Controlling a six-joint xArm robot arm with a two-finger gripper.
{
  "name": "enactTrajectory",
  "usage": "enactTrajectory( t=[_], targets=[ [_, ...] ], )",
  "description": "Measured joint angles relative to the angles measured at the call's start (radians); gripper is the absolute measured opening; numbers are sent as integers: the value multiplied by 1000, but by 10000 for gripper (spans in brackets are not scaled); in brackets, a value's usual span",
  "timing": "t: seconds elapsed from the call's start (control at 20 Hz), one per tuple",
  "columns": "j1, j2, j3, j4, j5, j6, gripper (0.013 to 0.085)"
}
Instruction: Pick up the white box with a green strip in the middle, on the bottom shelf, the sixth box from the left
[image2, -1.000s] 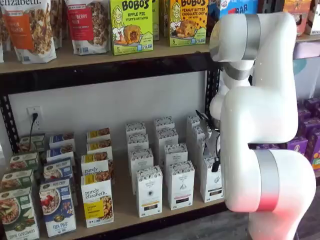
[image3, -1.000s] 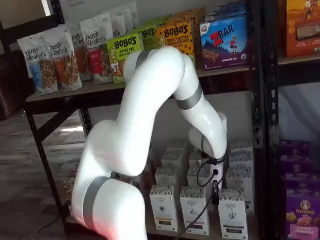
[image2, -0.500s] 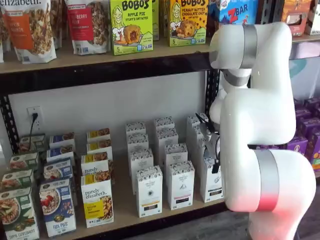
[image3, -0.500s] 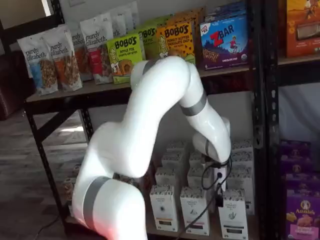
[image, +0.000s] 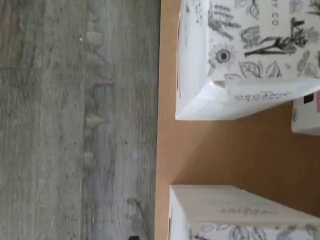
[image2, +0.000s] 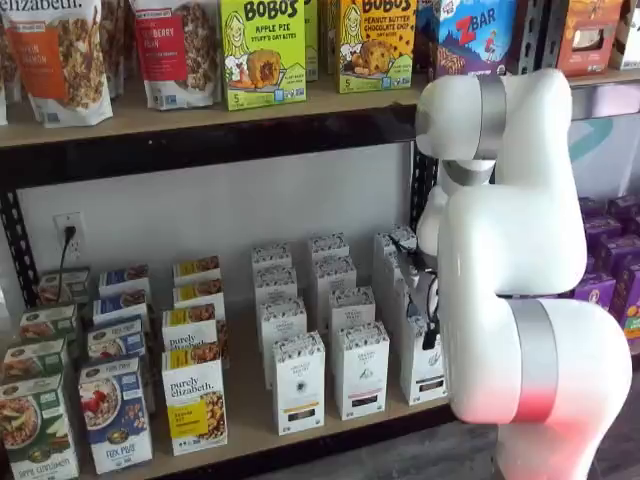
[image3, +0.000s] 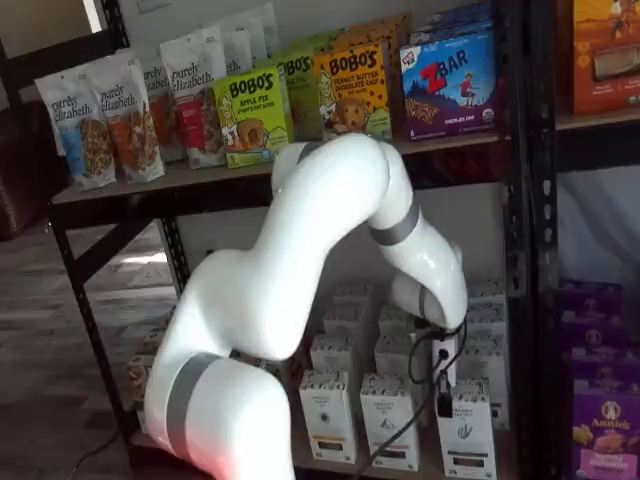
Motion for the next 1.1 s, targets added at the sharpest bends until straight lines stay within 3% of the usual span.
enactTrajectory(
  t=[0.3,0.55,0.8,1.1],
  targets=[
    [9,39,-35,-19,-1,25,850],
    [6,55,-47,-130,-7,119,850],
    [6,68,-55,-146,-26,134,850],
    [10,76,-65,-157,-22,147,690]
  ],
)
